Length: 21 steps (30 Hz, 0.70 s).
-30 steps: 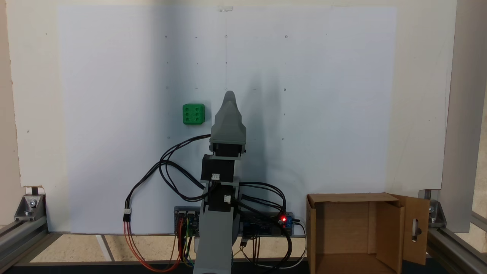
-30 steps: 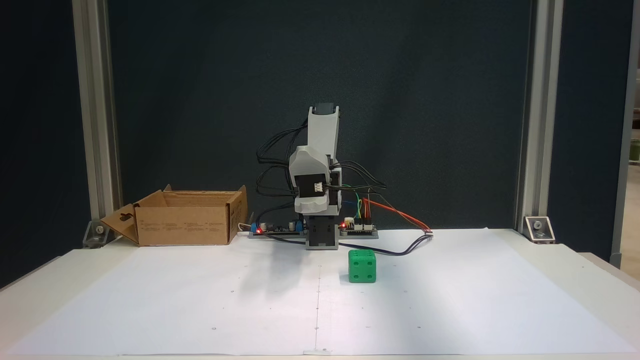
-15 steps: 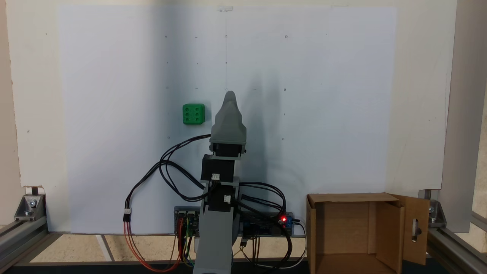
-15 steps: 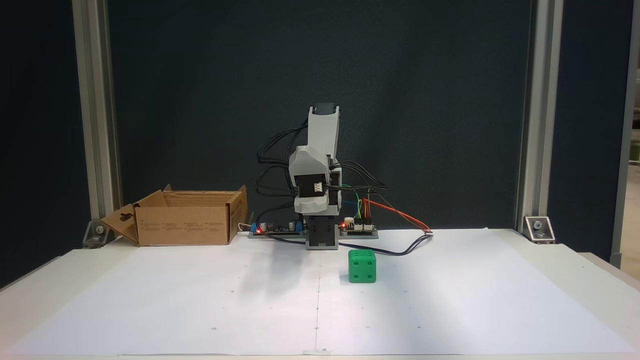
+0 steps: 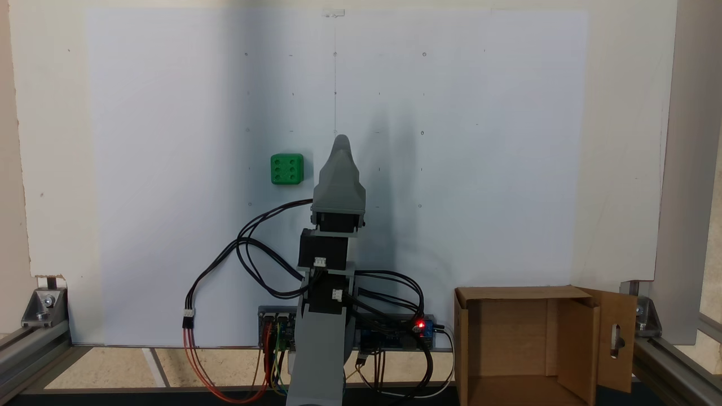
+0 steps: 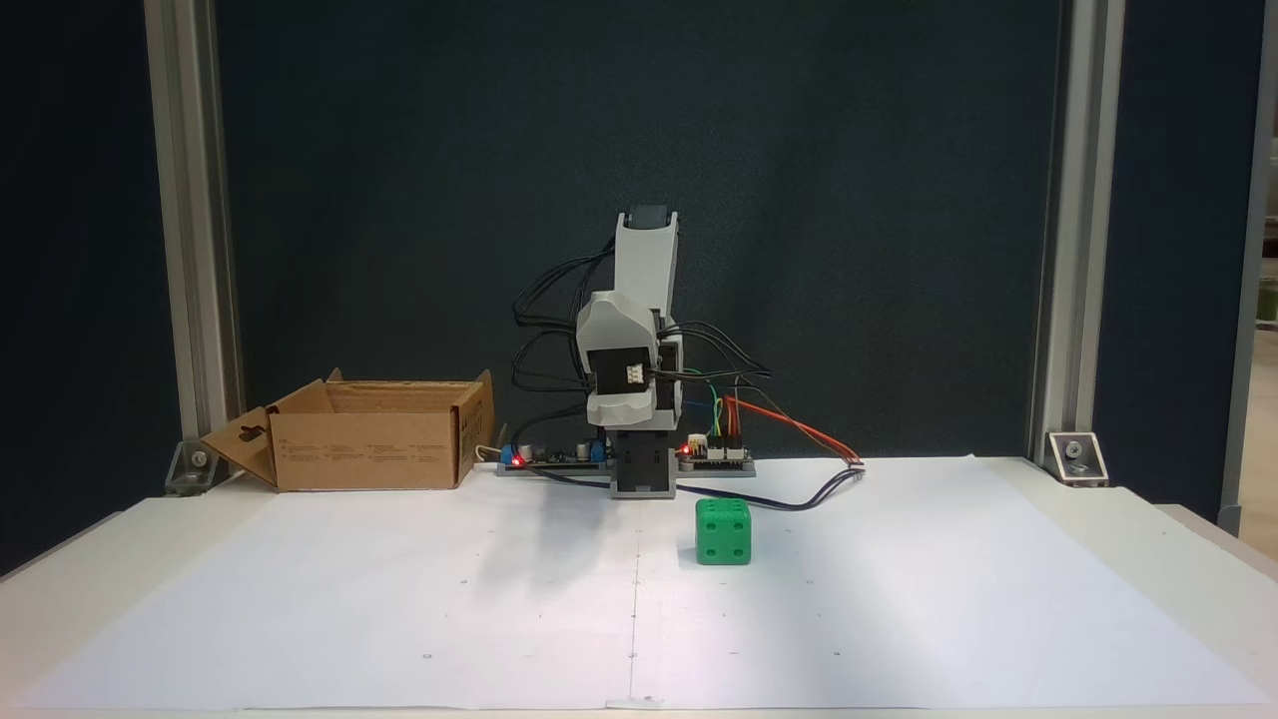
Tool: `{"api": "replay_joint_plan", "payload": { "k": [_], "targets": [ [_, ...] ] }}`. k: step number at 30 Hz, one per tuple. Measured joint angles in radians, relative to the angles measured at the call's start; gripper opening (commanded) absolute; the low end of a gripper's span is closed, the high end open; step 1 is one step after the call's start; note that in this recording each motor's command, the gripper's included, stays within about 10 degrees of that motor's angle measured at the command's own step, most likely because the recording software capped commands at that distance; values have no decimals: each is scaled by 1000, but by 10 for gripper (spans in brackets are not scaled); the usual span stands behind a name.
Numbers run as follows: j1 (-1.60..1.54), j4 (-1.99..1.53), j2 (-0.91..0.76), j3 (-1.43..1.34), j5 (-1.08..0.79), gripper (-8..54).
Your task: Grasp a green dice and put it in the bin.
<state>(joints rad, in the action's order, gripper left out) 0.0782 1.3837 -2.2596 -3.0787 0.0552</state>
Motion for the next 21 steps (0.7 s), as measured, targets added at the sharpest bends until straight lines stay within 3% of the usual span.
{"api": "replay_joint_plan", "payload": {
  "k": [21],
  "targets": [
    [8, 0, 0, 0, -2, 443]
  ]
}}
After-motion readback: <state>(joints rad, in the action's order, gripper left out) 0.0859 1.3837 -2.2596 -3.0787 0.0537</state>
